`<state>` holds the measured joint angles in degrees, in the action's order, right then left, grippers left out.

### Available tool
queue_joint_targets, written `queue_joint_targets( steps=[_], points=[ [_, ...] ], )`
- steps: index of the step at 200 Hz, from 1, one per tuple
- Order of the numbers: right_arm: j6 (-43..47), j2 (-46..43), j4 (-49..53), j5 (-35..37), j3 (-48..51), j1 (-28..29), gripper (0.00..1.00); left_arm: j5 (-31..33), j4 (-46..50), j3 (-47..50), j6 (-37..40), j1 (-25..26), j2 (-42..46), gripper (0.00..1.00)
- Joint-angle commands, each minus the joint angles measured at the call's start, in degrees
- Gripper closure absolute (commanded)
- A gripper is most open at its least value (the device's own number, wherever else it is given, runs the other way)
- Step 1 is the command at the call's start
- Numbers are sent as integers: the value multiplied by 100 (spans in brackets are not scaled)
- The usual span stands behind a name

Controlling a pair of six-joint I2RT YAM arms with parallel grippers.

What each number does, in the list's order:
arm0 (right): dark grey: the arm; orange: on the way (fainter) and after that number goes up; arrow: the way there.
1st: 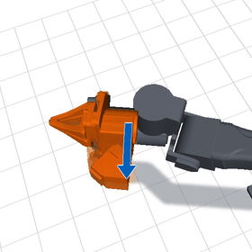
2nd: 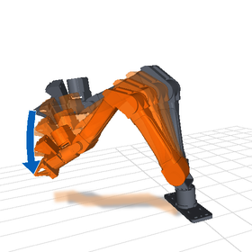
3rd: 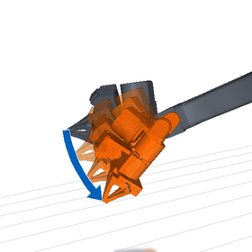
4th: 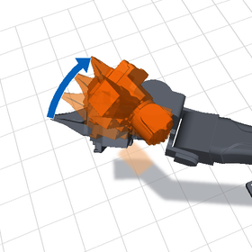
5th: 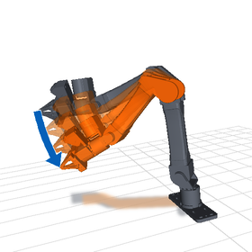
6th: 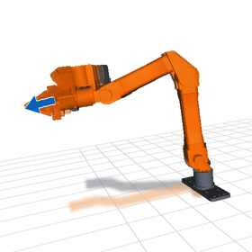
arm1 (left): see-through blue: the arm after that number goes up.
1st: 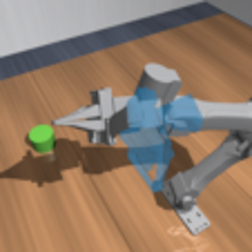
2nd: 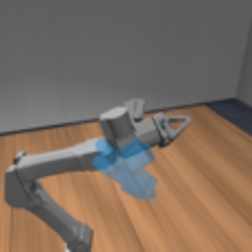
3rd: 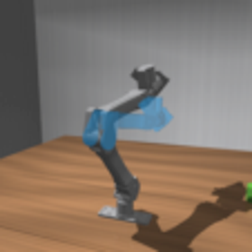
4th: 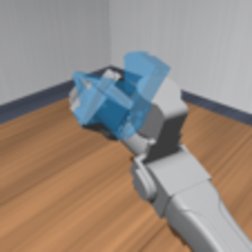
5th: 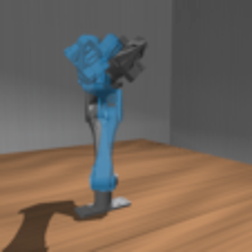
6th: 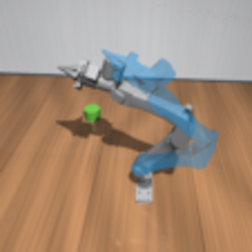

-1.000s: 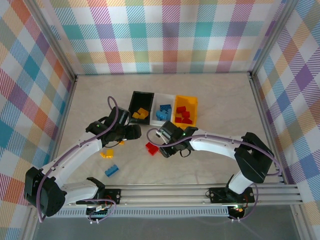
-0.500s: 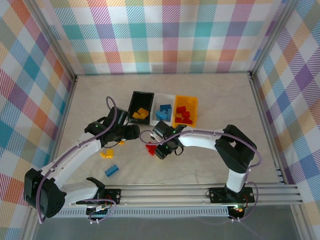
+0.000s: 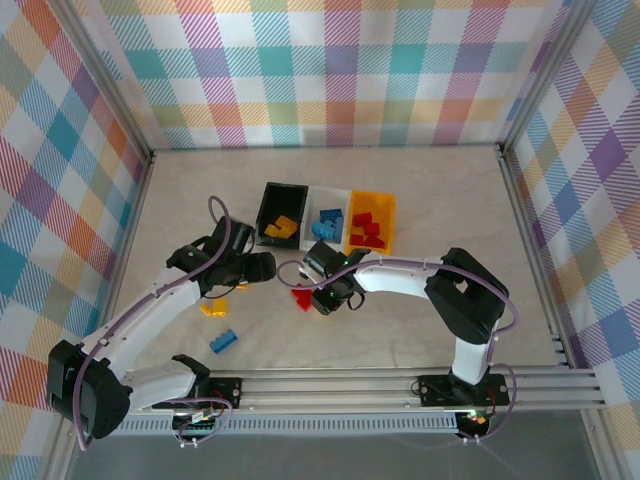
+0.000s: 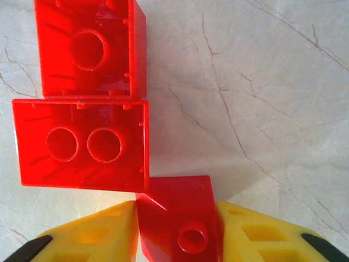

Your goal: Sort the legos into containers by color

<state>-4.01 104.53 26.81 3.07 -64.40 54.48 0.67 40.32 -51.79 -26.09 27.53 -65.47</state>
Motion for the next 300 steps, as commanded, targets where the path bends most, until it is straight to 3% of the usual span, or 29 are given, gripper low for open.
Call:
queue_joint_targets(
  steps=[1, 101, 157, 184, 230, 261, 300],
  points=[
    [-104, -213, 44, 57, 99, 6, 62, -84, 38, 73, 77, -63, 106, 29],
    [-186, -1185, 394, 302, 130, -156, 61, -254, -22, 28, 64, -67, -55, 29],
    [250, -1510, 806, 387, -459, -1310, 59, -299, -95, -2, 50, -67, -180, 28],
    [217, -1109, 743, 368, -976, -1970, 59, -312, -91, -7, 67, -71, -205, 28],
    [-8, -54, 635, 307, -1851, -2582, 59, -389, 24, -56, 105, -68, -207, 28],
    [-141, -154, 578, -25, -1734, -2555, 54, -348, 70, 54, 97, -69, -90, 28],
    [-504, -1254, 944, 84, -672, -1685, 32, -441, -122, 164, 87, -67, -188, 27]
  ],
)
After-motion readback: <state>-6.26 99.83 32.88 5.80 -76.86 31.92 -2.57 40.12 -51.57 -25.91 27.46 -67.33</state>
